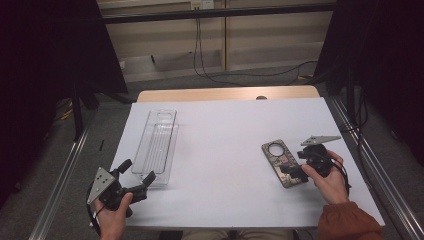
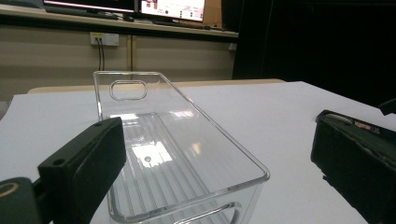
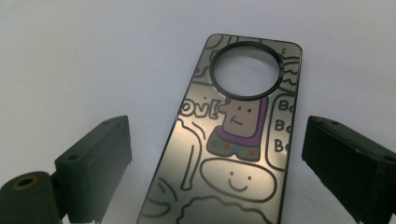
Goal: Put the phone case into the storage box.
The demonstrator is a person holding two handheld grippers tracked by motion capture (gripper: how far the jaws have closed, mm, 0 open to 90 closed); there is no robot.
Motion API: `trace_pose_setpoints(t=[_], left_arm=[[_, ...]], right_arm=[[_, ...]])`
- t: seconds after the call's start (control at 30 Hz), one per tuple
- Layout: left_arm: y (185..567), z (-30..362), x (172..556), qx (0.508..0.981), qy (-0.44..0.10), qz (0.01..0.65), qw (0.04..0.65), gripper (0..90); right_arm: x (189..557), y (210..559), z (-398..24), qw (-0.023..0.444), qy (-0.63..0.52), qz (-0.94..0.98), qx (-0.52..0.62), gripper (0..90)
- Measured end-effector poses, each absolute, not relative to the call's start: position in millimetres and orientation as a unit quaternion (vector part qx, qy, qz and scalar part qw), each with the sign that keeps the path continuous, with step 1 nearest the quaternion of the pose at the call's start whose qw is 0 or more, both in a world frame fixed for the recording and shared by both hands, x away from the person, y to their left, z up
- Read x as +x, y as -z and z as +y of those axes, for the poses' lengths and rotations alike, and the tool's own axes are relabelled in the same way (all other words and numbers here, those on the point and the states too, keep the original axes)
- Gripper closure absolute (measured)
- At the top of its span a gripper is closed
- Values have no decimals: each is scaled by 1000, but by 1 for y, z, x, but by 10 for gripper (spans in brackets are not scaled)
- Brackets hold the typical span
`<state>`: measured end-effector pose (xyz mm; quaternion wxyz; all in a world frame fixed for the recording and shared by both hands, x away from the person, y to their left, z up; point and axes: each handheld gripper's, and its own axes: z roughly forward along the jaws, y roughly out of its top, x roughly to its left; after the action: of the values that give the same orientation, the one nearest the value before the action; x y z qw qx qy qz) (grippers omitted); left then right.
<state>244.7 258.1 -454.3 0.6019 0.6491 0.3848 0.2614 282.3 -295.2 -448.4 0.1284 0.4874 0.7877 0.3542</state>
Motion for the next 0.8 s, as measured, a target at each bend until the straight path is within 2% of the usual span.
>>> trace_pose_setpoints(t=[0.27, 0.63, 0.8], left_arm=[[454, 259, 245, 647, -259, 383, 607, 36], [454, 259, 245, 650, -261, 383, 603, 39], [454, 259, 245, 650, -260, 381, 604, 40]], right_arm=[[296, 451, -287, 132, -326, 786, 508, 70], [314, 451, -277, 111, -256, 810, 516, 77], [322, 453, -270, 101, -234, 821, 511, 51]])
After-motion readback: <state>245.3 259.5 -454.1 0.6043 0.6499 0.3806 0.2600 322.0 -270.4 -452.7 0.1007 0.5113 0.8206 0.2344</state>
